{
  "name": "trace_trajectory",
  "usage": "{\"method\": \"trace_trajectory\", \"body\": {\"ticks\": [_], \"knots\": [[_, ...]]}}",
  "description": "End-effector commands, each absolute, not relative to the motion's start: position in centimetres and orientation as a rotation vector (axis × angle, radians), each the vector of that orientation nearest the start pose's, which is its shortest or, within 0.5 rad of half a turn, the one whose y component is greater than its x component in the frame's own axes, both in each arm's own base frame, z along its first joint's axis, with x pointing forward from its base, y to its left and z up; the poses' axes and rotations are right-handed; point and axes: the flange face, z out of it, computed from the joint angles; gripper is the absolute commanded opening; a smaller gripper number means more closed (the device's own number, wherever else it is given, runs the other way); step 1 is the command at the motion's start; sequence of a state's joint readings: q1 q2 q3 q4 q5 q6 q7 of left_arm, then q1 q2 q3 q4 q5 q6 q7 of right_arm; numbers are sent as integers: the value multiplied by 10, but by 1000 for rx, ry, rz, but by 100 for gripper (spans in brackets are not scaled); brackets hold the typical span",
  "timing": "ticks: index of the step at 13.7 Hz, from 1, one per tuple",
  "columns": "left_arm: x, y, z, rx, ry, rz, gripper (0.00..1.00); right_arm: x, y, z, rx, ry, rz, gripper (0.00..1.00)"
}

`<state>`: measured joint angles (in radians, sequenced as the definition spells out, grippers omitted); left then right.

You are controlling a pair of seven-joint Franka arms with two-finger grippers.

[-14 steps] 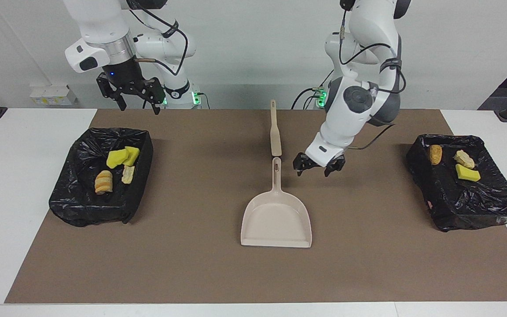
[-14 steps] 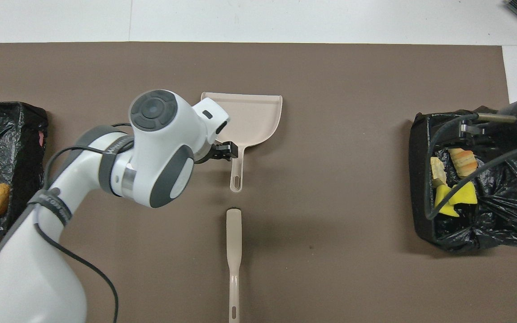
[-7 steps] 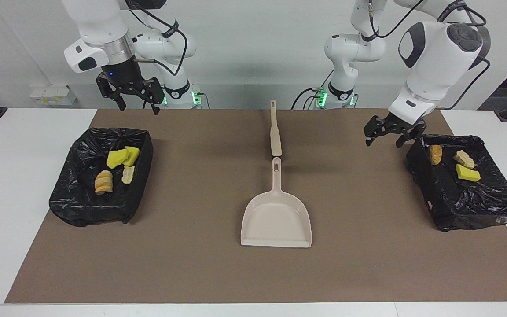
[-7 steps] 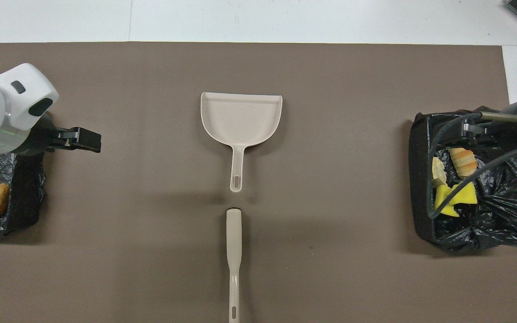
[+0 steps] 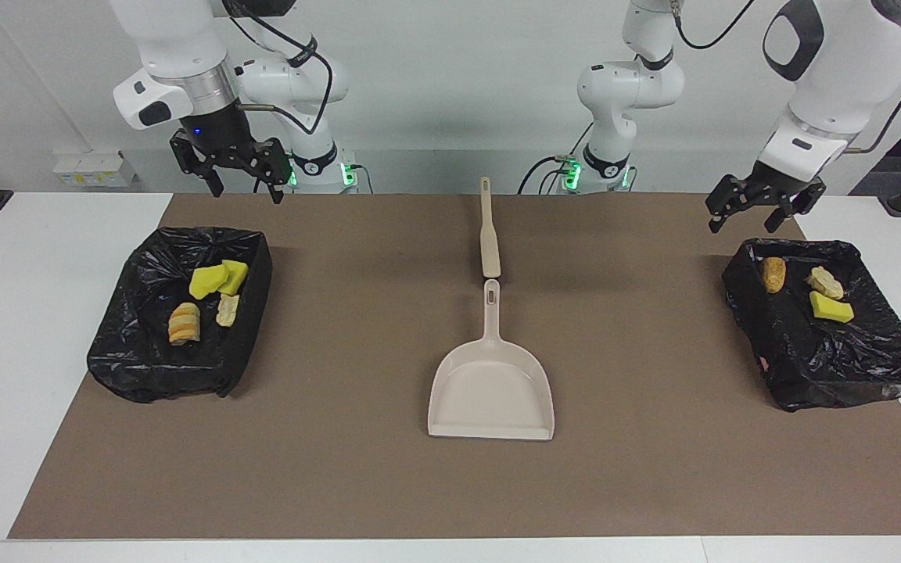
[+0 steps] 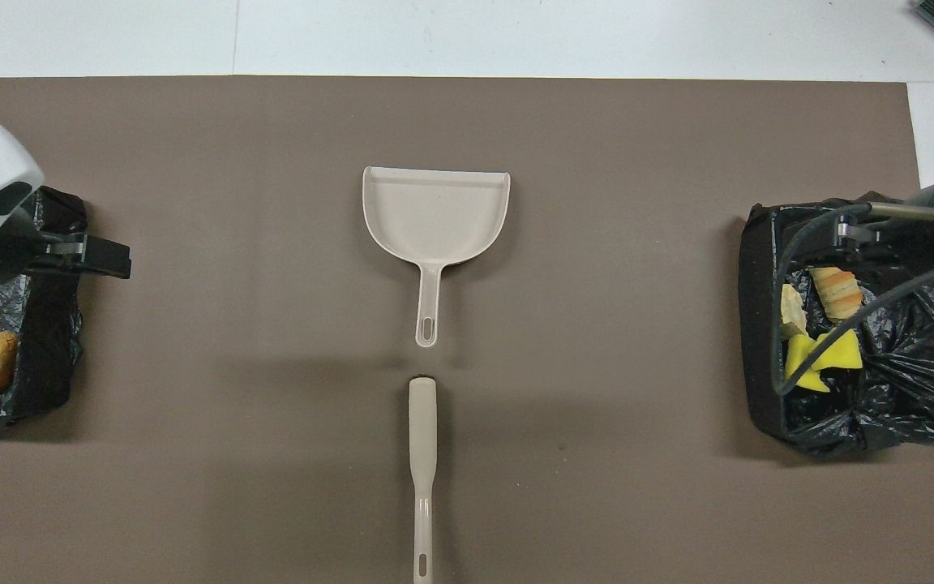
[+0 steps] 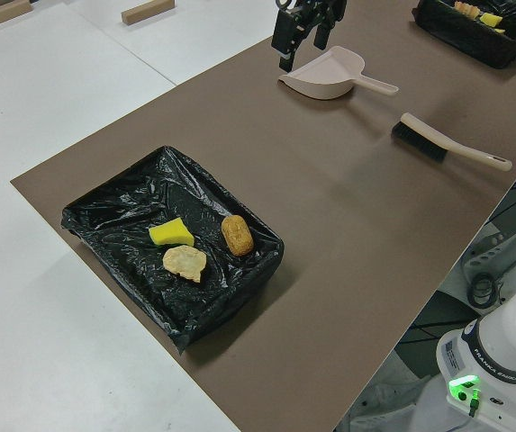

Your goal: Sweep and dump trash in bin

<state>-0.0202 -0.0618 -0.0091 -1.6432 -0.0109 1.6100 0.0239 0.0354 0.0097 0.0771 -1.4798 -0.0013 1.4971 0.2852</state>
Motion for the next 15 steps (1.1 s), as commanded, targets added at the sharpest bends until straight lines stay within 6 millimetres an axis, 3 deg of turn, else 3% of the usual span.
{"method": "trace_trajectory", "body": {"ticks": [1,4,11,15], "knots": [[529,-25,671,-3140,113,-27,100,545,57,654,-3108,242,-27,100],[524,-30,659,-3143,131,2,100,545,57,654,-3107,244,-27,100],[527,-27,662,-3098,123,4,100,545,57,654,-3107,246,-27,100],[516,-31,665,-3109,116,68,100,545,55,654,-3107,251,-25,100]]}}
